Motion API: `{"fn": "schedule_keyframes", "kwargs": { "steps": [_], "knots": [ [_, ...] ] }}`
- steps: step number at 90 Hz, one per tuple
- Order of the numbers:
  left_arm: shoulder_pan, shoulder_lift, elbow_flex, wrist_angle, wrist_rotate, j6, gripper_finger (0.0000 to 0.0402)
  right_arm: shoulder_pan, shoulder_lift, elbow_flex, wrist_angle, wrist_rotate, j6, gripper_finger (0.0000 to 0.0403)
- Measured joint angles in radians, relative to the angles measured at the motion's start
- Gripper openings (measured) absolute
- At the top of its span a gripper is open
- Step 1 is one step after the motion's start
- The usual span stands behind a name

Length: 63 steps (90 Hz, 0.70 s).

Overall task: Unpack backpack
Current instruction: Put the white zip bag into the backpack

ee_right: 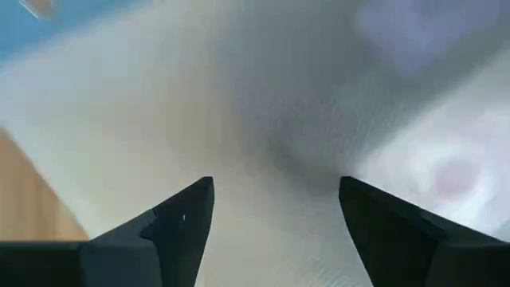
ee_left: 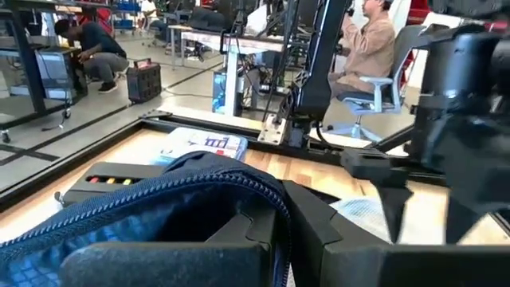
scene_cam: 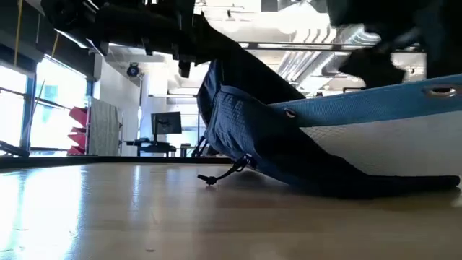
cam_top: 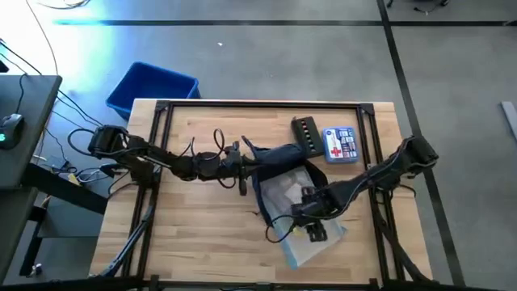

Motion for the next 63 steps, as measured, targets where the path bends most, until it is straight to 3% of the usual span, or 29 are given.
{"fn": "schedule_keyframes", "kwargs": {
  "steps": [13,38,63],
  "knots": [
    [0.0,0.0,0.0,0.002,-0.001,0.0,0.0,-0.046,0.001,-0.093,0.124,-0.051,-0.027,0.0229],
    [0.004,0.0,0.0,-0.002,0.069,-0.004,0.0,-0.162,0.003,-0.128,0.295,0.351,-0.201,0.0184],
    [0.01,0.007,0.0,-0.009,0.105,-0.036,0.0,-0.233,0.057,-0.127,0.407,0.378,-0.295,0.0167]
  ]
}}
